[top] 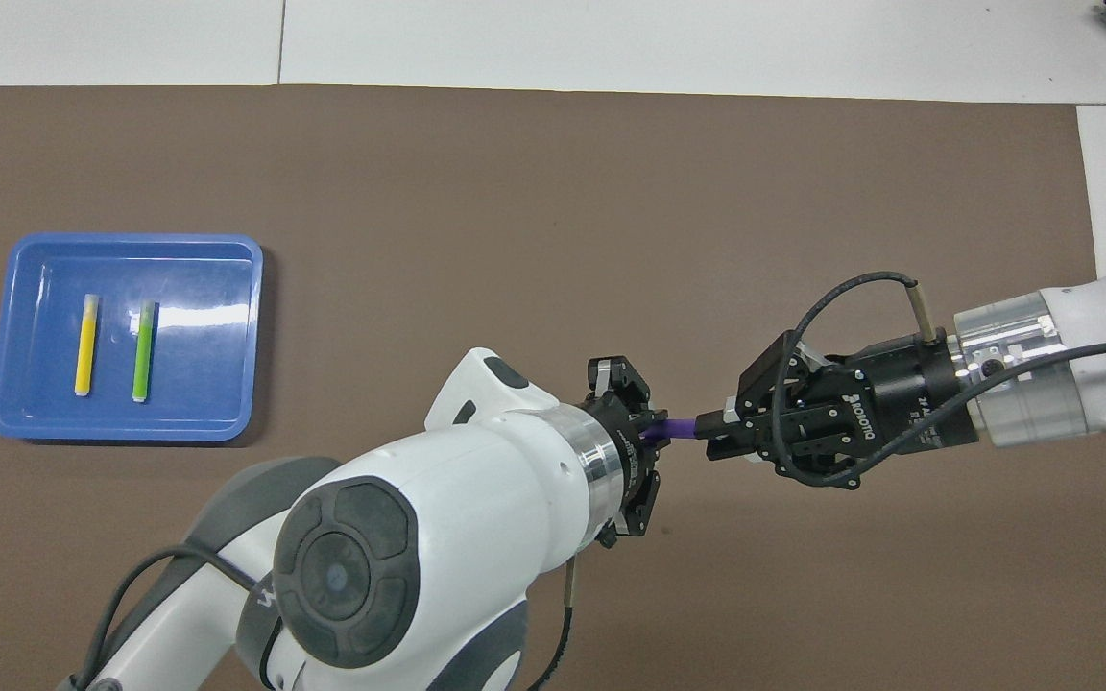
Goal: Right arm passes pens to left for tray arrangement
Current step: 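Grasp the purple pen with the left gripper and open the right gripper, then place the purple pen in the blue tray while the right gripper withdraws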
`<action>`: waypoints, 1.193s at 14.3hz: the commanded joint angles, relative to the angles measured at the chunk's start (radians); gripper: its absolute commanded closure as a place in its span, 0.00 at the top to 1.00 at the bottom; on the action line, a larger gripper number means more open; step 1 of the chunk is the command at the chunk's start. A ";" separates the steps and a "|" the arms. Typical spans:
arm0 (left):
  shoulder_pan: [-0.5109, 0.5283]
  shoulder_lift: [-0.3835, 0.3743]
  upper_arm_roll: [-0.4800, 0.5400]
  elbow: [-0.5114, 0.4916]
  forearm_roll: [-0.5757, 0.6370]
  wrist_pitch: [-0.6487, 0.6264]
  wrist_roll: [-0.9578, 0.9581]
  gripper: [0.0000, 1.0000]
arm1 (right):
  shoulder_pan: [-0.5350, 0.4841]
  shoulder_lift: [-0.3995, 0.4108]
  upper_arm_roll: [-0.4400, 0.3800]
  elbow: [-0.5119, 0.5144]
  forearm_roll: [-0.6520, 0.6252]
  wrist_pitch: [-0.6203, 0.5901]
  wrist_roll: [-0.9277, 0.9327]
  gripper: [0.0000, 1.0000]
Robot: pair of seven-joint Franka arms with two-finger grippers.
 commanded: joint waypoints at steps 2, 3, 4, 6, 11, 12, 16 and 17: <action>-0.035 -0.003 0.012 -0.006 0.024 0.002 -0.006 0.00 | -0.014 -0.023 0.001 -0.014 0.019 -0.018 0.001 0.54; -0.033 -0.001 0.012 -0.006 0.024 0.001 -0.005 0.00 | -0.012 -0.023 0.001 -0.014 0.019 -0.021 0.000 0.57; -0.033 -0.001 0.012 -0.006 0.026 0.001 -0.003 0.00 | -0.012 -0.023 0.001 -0.014 0.019 -0.023 0.000 0.57; -0.026 -0.001 0.012 -0.006 0.026 -0.009 0.010 0.00 | -0.011 -0.023 0.001 -0.014 0.017 -0.023 0.000 0.64; 0.072 -0.016 0.013 -0.034 0.026 -0.111 0.211 0.00 | -0.011 -0.023 0.001 -0.014 -0.007 -0.031 -0.048 1.00; 0.102 -0.020 0.013 -0.042 0.026 -0.122 0.265 0.00 | -0.012 -0.023 0.000 -0.014 -0.018 -0.032 -0.069 1.00; 0.250 -0.035 0.018 -0.063 0.024 -0.225 0.539 0.00 | -0.015 -0.020 0.000 -0.008 -0.110 -0.035 -0.192 1.00; 0.289 -0.036 0.018 -0.063 0.024 -0.258 0.620 0.00 | -0.015 -0.020 0.000 -0.006 -0.159 -0.032 -0.245 1.00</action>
